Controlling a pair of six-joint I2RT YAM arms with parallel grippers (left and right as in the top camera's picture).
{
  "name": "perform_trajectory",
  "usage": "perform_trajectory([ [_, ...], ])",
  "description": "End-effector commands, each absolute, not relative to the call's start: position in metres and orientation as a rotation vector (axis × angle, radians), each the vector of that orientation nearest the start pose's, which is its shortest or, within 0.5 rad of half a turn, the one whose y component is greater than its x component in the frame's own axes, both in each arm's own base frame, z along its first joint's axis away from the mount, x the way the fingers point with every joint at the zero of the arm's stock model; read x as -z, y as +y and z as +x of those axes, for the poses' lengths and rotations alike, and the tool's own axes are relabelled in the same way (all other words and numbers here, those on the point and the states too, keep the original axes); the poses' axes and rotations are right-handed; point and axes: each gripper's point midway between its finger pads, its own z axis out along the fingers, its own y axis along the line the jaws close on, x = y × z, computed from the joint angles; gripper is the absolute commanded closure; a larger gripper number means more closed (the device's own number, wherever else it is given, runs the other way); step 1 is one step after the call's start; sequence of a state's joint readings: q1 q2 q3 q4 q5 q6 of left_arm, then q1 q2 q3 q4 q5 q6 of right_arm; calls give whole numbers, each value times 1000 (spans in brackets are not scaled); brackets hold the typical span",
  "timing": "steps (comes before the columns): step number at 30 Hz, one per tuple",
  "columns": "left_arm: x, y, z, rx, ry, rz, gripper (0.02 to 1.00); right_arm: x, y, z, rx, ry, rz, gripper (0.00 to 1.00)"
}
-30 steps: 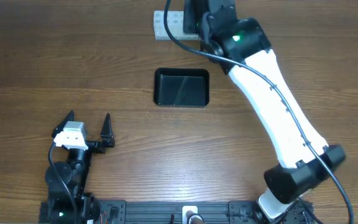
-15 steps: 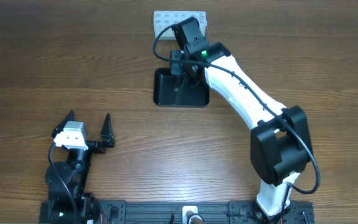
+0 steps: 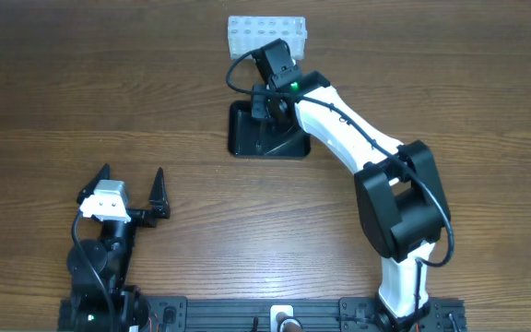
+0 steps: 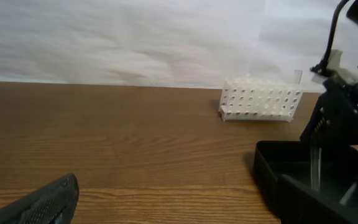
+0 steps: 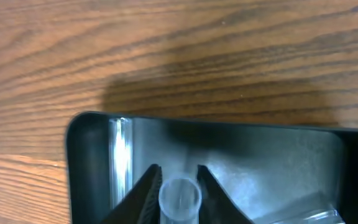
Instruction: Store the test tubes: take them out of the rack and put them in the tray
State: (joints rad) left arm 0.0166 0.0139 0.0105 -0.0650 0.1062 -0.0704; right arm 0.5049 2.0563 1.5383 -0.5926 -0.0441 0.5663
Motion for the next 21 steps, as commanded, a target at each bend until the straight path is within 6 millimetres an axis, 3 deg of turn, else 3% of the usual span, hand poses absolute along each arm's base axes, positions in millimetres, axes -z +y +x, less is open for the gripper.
perform_trajectory([
  [1,-159,-15,246,128,1639,26,18,-39,249,424,-365,2780,73,702],
  [4,-159,-15,246,128,1639,26,18,-44,253,426,-402,2771,66,652],
  [7,-159,-15,246,128,1639,26,20,-61,256,431,-428,2735,40,636],
  [9,-159,-15,246,128,1639,26,18,-85,257,436,-446,2682,0,617],
  [14,-159,-15,246,128,1639,26,18,-172,242,449,-453,2477,-57,588],
  [18,-159,-15,246,128,1639,26,18,-240,206,461,-296,2274,-66,564],
  [21,-159,-15,246,128,1639,26,18,-267,173,477,-102,2152,-2,448],
])
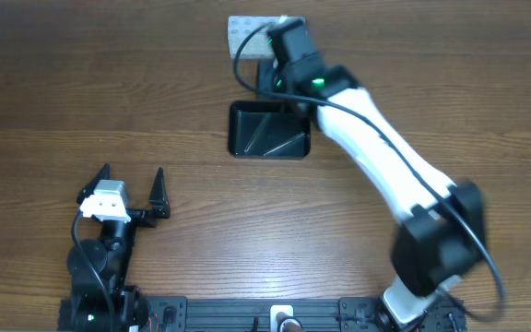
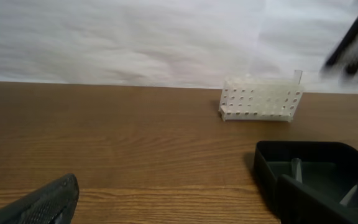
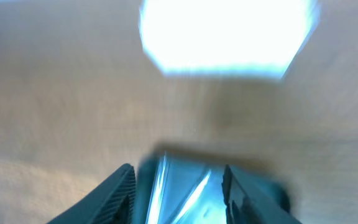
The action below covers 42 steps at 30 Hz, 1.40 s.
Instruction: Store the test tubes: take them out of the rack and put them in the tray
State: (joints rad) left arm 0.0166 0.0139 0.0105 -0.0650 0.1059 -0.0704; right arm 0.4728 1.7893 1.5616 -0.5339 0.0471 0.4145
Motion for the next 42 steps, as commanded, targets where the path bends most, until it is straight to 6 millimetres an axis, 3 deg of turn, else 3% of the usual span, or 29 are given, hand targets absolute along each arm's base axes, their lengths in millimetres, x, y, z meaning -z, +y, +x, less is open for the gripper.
perform_trajectory([
  [1,-159,-15,246,128,1639,26,18,-272,164,483,-47,2117,16,413],
  [4,-159,-15,246,128,1639,26,23,-268,153,505,74,2060,0,297],
  [7,-159,-15,246,128,1639,26,18,-246,155,526,115,2050,-48,183],
  [10,-159,-15,246,128,1639,26,18,-217,156,544,131,2059,-47,7],
  [15,-159,-15,246,128,1639,26,18,-172,155,565,126,2089,-43,7],
  [23,-159,-15,246,128,1639,26,18,-134,152,582,86,2112,-50,9],
  [34,-159,-15,246,128,1639,26,18,-118,155,592,70,2093,-46,45],
  [42,-158,-15,246,128,1640,26,18,-115,157,597,63,2073,-41,139],
])
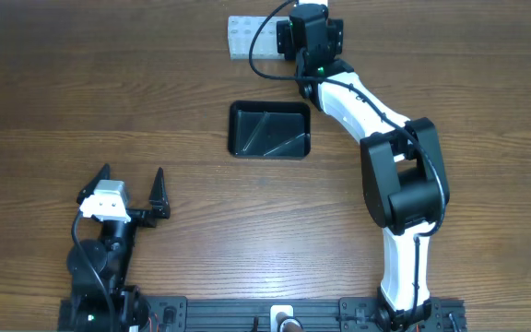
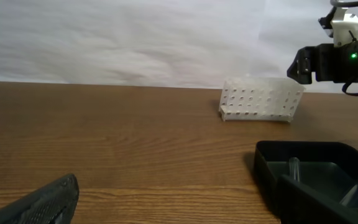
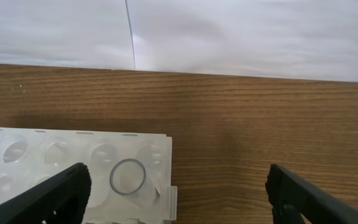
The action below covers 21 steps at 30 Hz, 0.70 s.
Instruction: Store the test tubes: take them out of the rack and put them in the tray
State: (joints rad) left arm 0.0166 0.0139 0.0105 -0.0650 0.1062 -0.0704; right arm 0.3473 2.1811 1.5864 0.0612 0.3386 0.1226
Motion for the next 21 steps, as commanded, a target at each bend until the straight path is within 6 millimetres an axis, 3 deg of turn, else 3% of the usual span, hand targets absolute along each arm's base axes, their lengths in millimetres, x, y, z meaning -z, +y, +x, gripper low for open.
perform_trajectory([
  [1,-159,-15,246,128,1639,26,20,-114,157,597,62,2072,-41,159],
  [11,-159,-15,246,128,1639,26,18,-114,165,597,28,2067,-60,454],
  [21,-159,-15,246,128,1639,26,18,-107,168,599,19,2068,-67,485],
])
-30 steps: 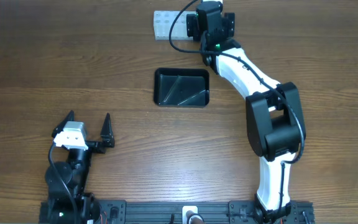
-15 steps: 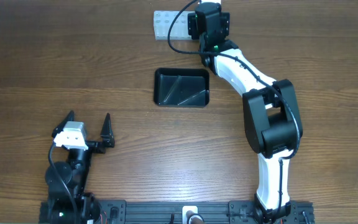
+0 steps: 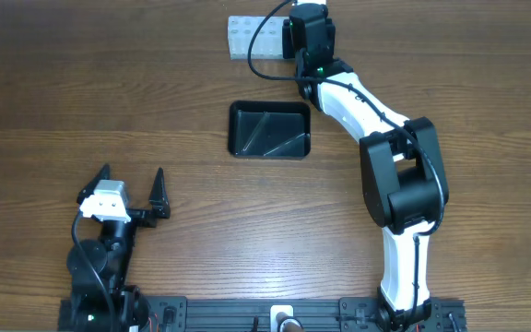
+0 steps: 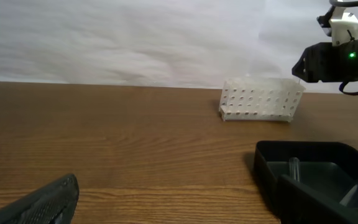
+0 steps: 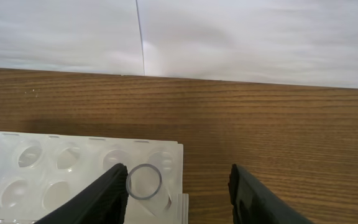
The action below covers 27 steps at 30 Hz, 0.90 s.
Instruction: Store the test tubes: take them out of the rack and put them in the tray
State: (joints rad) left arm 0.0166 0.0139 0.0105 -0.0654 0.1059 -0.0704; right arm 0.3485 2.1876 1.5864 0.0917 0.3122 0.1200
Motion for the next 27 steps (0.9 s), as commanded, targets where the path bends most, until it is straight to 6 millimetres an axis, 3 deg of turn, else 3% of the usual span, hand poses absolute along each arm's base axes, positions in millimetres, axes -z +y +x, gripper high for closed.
perform_trajectory([
  [1,-159,-15,246,128,1639,26,18,-106,169,599,19,2067,-67,483],
  [13,-158,-15,246,128,1640,26,18,-102,173,603,-6,2050,-73,557],
  [27,-159,-15,246,128,1639,26,18,-106,174,605,-13,2032,-69,809],
])
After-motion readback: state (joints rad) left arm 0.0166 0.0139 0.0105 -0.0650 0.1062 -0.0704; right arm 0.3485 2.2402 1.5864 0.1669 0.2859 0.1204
